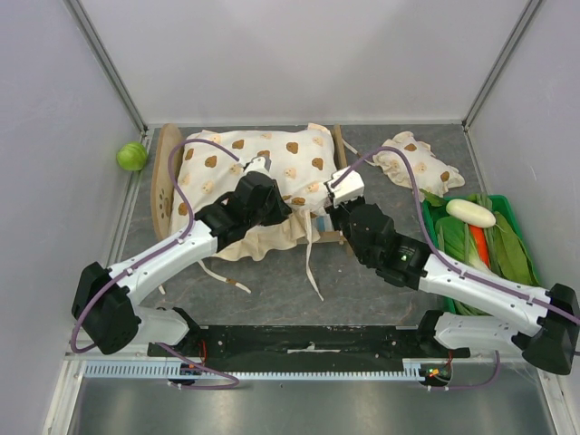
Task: Set up the pet bed
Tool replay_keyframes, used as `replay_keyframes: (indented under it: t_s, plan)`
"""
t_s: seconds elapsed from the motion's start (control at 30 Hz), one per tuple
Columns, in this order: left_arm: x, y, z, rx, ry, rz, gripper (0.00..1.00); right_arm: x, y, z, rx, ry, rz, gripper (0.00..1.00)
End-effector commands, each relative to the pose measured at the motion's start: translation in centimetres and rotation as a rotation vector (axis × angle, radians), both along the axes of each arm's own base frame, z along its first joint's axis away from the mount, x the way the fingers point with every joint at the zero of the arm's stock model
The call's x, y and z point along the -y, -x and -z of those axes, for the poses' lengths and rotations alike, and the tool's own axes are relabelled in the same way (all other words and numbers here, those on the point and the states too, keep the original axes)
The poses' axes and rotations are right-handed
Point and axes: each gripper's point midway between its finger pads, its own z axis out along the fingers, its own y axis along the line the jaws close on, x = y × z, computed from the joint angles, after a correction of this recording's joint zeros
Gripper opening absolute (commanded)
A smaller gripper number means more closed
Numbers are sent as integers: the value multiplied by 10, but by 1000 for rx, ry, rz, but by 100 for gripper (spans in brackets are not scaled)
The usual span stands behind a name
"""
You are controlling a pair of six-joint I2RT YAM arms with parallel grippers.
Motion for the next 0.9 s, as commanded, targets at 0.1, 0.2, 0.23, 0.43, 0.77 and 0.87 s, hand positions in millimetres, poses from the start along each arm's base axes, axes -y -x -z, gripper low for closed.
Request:
replay_keyframes:
  t_s: [0.1,0.2,0.23,0.43,0.77,0.87]
  plan:
    - [-3,-6,-13,52,27,-6,2,-6,-15,-36,108,161,-5,3]
    - [-1,-5,-11,48,31,1,2,-9,-19,-36,133,223,-19,3]
    - [0,-4,-10,45,35,7,2,-10,-20,-37,137,239,-21,3]
    - [4,-4,-8,37,48,19,2,-14,-28,-51,177,241,-47,3]
    - [11,-4,-8,32,69,38,2,-10,-41,-30,172,285,-50,4]
    - [14,-3,-5,23,76,46,2,-7,-44,-13,145,287,-29,4]
